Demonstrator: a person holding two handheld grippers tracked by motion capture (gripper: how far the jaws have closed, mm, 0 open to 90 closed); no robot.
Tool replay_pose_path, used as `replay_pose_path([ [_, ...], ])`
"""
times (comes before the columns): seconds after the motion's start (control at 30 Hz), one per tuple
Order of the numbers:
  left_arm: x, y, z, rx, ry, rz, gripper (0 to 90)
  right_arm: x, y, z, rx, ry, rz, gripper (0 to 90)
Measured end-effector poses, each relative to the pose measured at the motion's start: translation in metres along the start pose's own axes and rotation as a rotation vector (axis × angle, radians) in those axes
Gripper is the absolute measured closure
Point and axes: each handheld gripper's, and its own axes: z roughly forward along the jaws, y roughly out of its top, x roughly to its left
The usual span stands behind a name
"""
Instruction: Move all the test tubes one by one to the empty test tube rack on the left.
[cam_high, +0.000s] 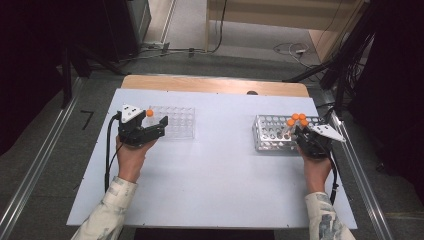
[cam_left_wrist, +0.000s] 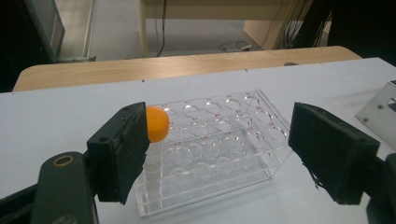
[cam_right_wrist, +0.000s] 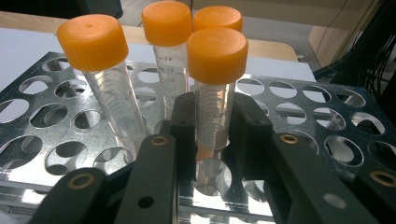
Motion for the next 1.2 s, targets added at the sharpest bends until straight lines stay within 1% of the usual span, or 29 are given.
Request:
replay_pose_path([
  [0.27,0.0,0.0,0.0,-0.001,-0.001,0.001,20.8,-0.001,0.003,-0.005,-0.025,0.003,0.012,71.1],
  [0.57,-0.001,0.0,0.001,-0.002,0.0,0.004,20.8,-0.004,0.015,-0.021,-0.092,0.005,0.023,71.1],
  [0.77,-0.001,0.0,0.001,-0.002,0.0,0.004,20.7,-0.002,0.022,-0.034,-0.139,0.014,0.023,71.1],
  [0.87,-0.001,0.0,0.0,-0.002,-0.002,0.004,20.8,-0.002,0.025,-0.041,-0.151,0.028,0.032,71.1],
  [1.03,-0.001,0.0,-0.001,-0.005,-0.005,0.002,20.7,0.0,0.029,-0.054,-0.171,0.044,0.025,71.2],
  [1.2,-0.001,0.0,-0.001,-0.007,-0.007,0.001,20.8,0.007,0.03,-0.062,-0.173,0.074,0.016,71.2],
])
